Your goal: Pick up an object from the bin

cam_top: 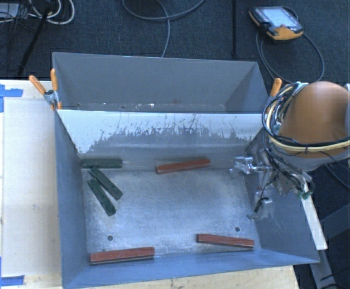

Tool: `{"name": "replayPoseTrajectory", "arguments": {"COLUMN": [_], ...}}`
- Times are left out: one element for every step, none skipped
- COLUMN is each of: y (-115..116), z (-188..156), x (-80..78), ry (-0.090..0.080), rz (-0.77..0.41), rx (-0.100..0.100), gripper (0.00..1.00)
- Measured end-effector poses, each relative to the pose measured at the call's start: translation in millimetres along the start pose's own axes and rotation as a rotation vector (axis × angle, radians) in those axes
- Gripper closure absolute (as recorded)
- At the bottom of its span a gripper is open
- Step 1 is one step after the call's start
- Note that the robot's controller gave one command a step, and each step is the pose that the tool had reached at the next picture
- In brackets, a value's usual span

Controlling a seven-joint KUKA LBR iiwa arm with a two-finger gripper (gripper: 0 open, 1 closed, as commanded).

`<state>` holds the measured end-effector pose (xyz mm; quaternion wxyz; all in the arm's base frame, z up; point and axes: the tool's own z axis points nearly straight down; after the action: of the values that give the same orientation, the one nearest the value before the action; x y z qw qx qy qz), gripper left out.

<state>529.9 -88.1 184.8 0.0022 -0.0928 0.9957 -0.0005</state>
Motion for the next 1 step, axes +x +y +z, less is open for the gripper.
{"name": "replayPoseTrajectory", "arguments": {"y": [6.9], "z": [40.0], "x": [33.4], "ry": [0.009], "rz": [0.033], "rx": [-0.004], "gripper": [0.00]}}
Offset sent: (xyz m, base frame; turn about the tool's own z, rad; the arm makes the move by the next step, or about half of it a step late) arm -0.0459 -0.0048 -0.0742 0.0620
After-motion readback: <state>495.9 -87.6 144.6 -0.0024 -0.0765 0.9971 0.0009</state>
